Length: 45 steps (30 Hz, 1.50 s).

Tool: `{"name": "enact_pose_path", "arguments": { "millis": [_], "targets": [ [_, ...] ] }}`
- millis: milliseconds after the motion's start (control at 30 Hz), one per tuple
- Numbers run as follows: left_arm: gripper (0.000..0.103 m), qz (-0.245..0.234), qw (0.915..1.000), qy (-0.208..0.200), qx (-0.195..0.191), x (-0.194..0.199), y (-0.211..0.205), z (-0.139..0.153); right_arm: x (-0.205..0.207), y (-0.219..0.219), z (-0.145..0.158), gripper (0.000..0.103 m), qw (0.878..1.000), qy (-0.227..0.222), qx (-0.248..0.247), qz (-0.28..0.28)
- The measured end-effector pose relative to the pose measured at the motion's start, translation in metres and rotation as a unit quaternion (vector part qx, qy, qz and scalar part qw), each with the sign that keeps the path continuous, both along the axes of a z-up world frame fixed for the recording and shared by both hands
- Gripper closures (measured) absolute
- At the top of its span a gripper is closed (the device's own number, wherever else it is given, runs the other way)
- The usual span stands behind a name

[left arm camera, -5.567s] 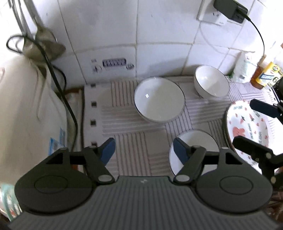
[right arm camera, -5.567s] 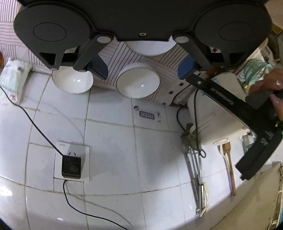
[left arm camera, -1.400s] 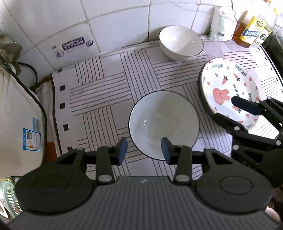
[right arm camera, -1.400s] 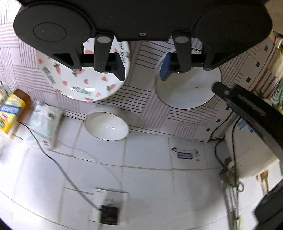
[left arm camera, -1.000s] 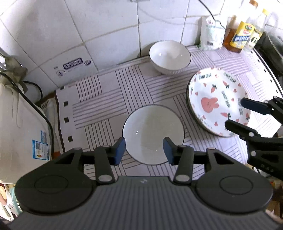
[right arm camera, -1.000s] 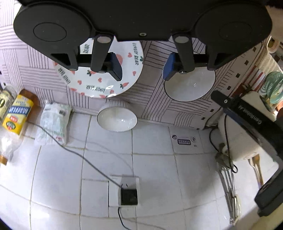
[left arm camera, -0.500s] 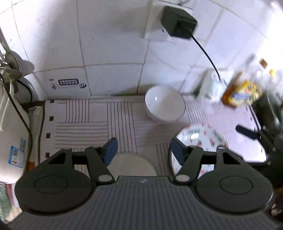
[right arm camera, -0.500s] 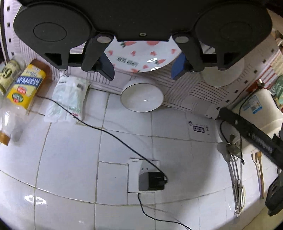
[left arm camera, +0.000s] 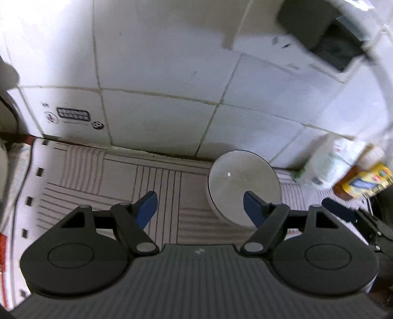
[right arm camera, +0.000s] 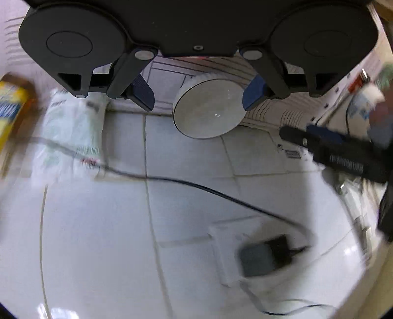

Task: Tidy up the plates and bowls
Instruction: 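Move both grippers to the remaining white bowl and grasp its rim, then carry the white bowl with both grippers and set it onto the bowl stack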

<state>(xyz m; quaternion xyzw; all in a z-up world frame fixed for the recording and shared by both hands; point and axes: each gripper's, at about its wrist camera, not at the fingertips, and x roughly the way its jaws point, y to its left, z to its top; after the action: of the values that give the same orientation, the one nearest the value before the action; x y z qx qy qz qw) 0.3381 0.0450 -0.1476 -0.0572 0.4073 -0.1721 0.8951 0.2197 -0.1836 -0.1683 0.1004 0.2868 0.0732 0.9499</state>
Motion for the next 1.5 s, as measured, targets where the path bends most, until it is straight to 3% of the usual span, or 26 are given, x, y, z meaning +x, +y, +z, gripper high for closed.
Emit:
{"name": "enact_pose_path", "arguments": {
  "millis": [133,200,367,467,533,567,600,700,800,967,1200,1500],
  "targets": [
    [0.027,0.019,0.9994,0.006,0.028,0.022,-0.022,-0.023,0.029,-0.012,-0.023,0.03,0.998,0.039,0.045,-0.008],
    [0.027,0.014,0.9996,0.018,0.017,0.03,-0.027,-0.032,0.04,-0.013,-0.031,0.034,0.997,0.054,0.06,-0.016],
    [0.034,0.016,0.999,0.018,0.038,0.04,-0.04,-0.047,0.054,0.003,-0.042,0.044,0.997,0.066,0.036,-0.031],
    [0.051,0.011,0.9989,0.024,0.038,0.044,-0.043,-0.053,0.06,0.008,-0.046,0.05,0.996,0.072,0.032,-0.047],
    [0.075,0.01,0.9986,0.026,0.044,0.045,-0.044,-0.056,0.065,0.008,-0.049,0.062,0.994,0.083,0.032,-0.064],
    [0.078,0.01,0.9984,0.028,0.049,0.046,-0.045,-0.056,0.068,0.008,-0.051,0.066,0.993,0.089,0.037,-0.071],
    [0.081,0.007,0.9986,0.031,0.042,0.047,-0.044,-0.057,0.07,0.006,-0.052,0.077,0.992,0.094,0.043,-0.078],
    [0.096,0.012,0.9984,0.054,-0.013,0.049,-0.036,-0.06,0.071,0.005,-0.056,0.087,0.99,0.1,0.052,-0.084],
    [0.097,0.018,0.9982,0.053,-0.019,0.048,-0.036,-0.06,0.076,0.011,-0.057,0.086,0.989,0.107,0.042,-0.088],
    [0.097,0.0,0.9982,0.06,-0.001,0.037,-0.037,-0.048,0.075,0.006,-0.054,0.089,0.983,0.123,0.077,-0.11],
    [0.096,-0.026,0.9985,0.039,0.03,0.003,-0.03,-0.023,0.045,0.011,-0.036,0.089,0.983,0.115,0.098,-0.1],
    [0.096,-0.033,0.9977,0.042,0.042,-0.04,0.001,0.012,0.002,0.03,-0.009,0.088,0.982,0.113,0.127,-0.078]
  ]
}}
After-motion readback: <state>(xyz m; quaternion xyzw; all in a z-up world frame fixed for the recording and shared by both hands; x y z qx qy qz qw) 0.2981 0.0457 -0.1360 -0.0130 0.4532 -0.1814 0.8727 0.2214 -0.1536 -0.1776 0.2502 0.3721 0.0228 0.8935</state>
